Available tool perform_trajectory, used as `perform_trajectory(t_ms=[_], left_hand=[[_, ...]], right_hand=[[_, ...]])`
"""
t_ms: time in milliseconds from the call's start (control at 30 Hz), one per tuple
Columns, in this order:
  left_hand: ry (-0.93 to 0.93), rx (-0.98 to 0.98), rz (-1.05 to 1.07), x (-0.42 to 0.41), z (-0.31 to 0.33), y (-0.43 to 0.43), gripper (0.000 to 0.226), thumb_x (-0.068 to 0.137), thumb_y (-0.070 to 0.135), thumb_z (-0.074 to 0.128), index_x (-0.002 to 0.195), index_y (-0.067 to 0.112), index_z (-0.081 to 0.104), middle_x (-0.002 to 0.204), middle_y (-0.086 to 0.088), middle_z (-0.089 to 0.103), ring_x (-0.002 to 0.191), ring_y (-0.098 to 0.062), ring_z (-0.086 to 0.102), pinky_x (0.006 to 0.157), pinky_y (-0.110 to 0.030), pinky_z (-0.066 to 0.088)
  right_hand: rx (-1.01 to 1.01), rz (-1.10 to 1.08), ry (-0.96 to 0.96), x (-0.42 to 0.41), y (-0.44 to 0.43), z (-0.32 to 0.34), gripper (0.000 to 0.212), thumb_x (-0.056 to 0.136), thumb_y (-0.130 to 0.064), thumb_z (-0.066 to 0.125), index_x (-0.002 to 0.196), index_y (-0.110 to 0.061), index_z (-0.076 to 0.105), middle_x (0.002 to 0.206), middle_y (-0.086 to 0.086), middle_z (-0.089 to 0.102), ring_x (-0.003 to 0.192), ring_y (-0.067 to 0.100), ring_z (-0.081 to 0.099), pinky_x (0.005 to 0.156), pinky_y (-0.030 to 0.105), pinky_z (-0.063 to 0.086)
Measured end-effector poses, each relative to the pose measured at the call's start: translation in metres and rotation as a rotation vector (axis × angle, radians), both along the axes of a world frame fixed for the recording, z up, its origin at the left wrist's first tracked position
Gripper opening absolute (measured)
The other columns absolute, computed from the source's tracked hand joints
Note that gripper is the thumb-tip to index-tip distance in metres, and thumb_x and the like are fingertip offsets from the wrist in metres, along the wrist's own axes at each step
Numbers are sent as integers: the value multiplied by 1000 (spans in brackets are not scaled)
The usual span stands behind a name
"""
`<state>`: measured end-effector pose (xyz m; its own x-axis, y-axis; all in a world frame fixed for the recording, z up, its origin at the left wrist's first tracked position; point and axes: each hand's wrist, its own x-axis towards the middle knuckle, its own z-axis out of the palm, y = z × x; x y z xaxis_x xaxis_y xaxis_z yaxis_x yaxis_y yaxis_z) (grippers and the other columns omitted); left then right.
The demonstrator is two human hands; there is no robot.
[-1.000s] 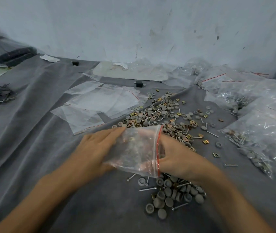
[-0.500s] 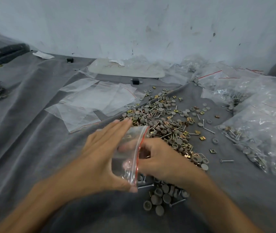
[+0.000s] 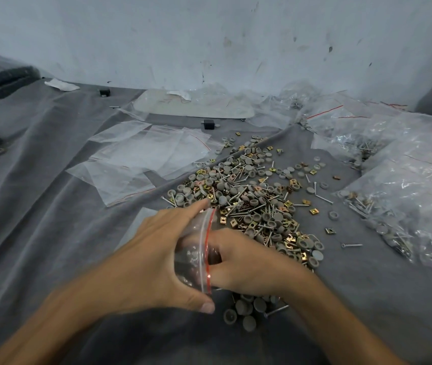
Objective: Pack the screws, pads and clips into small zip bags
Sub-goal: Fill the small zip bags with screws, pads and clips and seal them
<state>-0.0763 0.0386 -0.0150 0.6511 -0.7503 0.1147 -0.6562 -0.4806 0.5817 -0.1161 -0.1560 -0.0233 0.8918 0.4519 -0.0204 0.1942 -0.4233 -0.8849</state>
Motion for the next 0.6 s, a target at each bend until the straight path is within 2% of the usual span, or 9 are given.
perform_trajectory(t_ms=[100, 200, 233, 300, 367, 467, 600], left_hand=[[-7, -89, 43, 4, -2, -2, 120, 41, 81, 82, 138, 75, 13, 141, 46, 28, 135, 11, 30, 110, -17, 30], [22, -134, 87, 10, -4, -4, 115, 40, 86, 80, 139, 70, 23, 141, 44, 34, 134, 12, 35, 113, -26, 35], [44, -147, 94, 10, -3, -5, 118, 40, 87, 80, 142, 67, 25, 142, 43, 35, 134, 12, 36, 113, -28, 37], [101, -170, 104, 10, -2, -9, 123, 39, 85, 83, 145, 62, 25, 144, 40, 38, 133, 13, 39, 114, -30, 39], [121, -184, 113, 9, -2, -13, 124, 38, 83, 85, 145, 60, 27, 145, 38, 40, 133, 12, 40, 115, -29, 38], [117, -175, 120, 8, -2, -17, 126, 38, 81, 85, 147, 58, 26, 148, 37, 38, 137, 12, 35, 118, -27, 33], [125, -180, 117, 8, -2, -15, 126, 39, 81, 85, 148, 57, 25, 150, 36, 36, 139, 11, 34, 119, -29, 32]], right_hand=[[37, -11, 0, 0, -14, 14, 26, 94, -3, 65, 119, -8, 68, 106, 18, 68, 85, 32, 63, 79, 52, 53], [77, -114, 30, 4, -51, 31, 21, 95, -14, 67, 111, -26, 73, 98, -9, 73, 80, 2, 65, 70, 21, 53], [68, -202, 16, 7, -65, 33, 19, 95, -17, 68, 106, -31, 74, 99, -11, 74, 81, -1, 66, 71, 19, 52], [-113, -447, -82, 17, -89, 28, 14, 95, -23, 71, 103, -34, 73, 104, -12, 73, 91, 2, 67, 80, 26, 54], [-373, -609, -157, 28, -101, 18, 20, 93, -30, 72, 112, -32, 68, 113, -11, 68, 100, 7, 63, 87, 32, 51], [-508, -584, -129, 42, -102, 7, 39, 91, -41, 73, 127, -32, 60, 120, -7, 58, 108, 12, 57, 91, 34, 48], [-641, -542, -143, 55, -100, 6, 36, 89, -42, 71, 122, -33, 59, 120, -2, 49, 109, 17, 51, 90, 33, 43]])
